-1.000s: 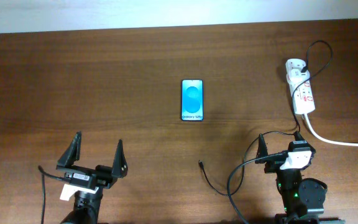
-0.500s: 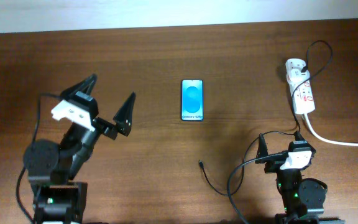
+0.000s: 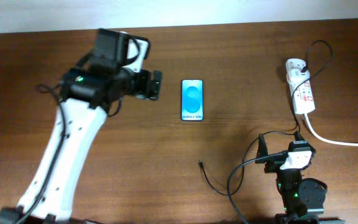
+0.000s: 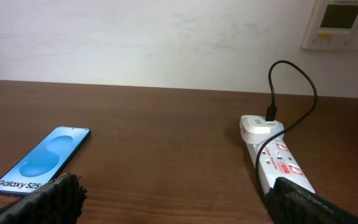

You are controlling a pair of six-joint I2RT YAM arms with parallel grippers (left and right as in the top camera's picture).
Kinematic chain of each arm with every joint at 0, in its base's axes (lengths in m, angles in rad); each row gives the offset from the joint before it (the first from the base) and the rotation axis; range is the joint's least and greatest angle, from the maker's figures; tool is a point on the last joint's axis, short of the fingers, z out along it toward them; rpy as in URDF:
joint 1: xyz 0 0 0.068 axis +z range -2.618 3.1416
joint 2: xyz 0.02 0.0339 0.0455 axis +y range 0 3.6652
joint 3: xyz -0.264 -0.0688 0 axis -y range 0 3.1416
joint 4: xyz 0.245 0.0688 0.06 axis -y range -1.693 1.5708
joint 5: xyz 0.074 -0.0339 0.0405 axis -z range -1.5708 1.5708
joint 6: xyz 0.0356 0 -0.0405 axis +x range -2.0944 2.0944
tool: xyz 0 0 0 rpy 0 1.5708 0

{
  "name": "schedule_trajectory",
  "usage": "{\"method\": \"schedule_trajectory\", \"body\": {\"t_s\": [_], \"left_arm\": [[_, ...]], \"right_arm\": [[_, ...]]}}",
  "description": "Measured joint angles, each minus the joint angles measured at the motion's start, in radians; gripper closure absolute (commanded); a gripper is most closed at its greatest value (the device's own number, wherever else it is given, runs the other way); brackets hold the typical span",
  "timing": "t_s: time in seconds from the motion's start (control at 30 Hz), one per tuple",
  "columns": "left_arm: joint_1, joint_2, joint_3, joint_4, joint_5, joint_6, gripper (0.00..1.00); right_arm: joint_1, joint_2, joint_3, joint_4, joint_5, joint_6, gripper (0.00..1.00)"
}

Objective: Plug charger to phone and switch on socket
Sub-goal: 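Move the left gripper forward over the blue-screen phone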

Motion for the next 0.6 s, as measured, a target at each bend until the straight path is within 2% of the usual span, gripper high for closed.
{"method": "schedule_trajectory", "body": {"t_s": [0.07, 0.17, 0.3, 0.4, 0.53, 0.6], "left_arm": [[-0.02, 0.033, 0.0, 0.01, 0.0, -0.01, 0.01], [-0.019, 0.056, 0.013, 0.015, 0.0, -0.086, 0.01], [-0.02, 0.174, 0.148, -0.118, -0.005, -0.163, 0.01], [-0.023, 0.282, 0.206, -0.155, -0.011, -0.189, 0.01], [-0.09, 0.428, 0.208, -0.137, -0.105, -0.288, 0.01], [-0.129, 0.451, 0.208, -0.066, -0.117, -0.371, 0.01]], "right_arm": [[0.0, 0.0, 0.0, 0.0, 0.0, 0.0, 0.02], [0.0, 0.0, 0.0, 0.0, 0.0, 0.0, 0.02], [0.0, 0.0, 0.0, 0.0, 0.0, 0.0, 0.02], [0.0, 0.0, 0.0, 0.0, 0.0, 0.0, 0.02], [0.0, 0.0, 0.0, 0.0, 0.0, 0.0, 0.02], [0.0, 0.0, 0.0, 0.0, 0.0, 0.0, 0.02]]}}
